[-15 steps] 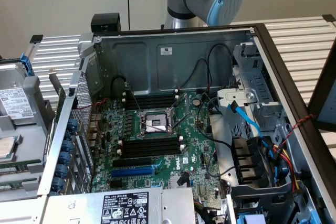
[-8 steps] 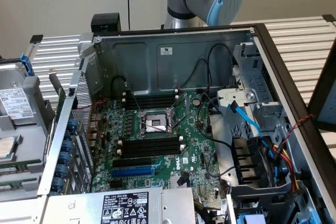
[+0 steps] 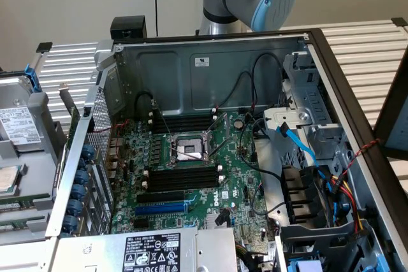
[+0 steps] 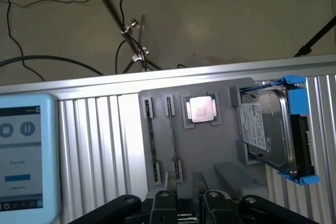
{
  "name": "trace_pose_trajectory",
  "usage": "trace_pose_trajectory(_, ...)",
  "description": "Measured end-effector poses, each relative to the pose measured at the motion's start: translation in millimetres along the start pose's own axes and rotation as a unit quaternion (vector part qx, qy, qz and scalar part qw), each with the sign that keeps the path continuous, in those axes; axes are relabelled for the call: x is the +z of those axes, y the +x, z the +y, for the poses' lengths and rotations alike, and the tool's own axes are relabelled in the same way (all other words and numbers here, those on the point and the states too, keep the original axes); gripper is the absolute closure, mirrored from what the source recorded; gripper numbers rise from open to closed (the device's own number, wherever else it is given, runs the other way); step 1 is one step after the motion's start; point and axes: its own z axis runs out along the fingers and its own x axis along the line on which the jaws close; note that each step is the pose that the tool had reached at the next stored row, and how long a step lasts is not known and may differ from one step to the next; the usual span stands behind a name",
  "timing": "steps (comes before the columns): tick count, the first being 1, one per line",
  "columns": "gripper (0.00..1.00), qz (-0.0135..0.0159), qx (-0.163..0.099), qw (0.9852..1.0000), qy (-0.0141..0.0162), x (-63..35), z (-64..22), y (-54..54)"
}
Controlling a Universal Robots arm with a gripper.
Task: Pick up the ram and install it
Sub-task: 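Pick up the ram and move it above insertion slot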
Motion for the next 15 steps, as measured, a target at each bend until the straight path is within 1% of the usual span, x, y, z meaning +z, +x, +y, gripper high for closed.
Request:
trace_pose_trajectory(9, 0.73, 0.0001, -0.001, 1.0000, 0.0008, 0.5, 0.4, 0.0)
trace_pose_trajectory(13, 0.73, 0.0005, -0.010, 1.0000, 0.0006, 5.3, 0.1, 0.9)
trace_pose_trajectory(15, 0.73, 0.0010, -0.019, 0.9998, 0.0002, 7.9, 0.0, 1.3)
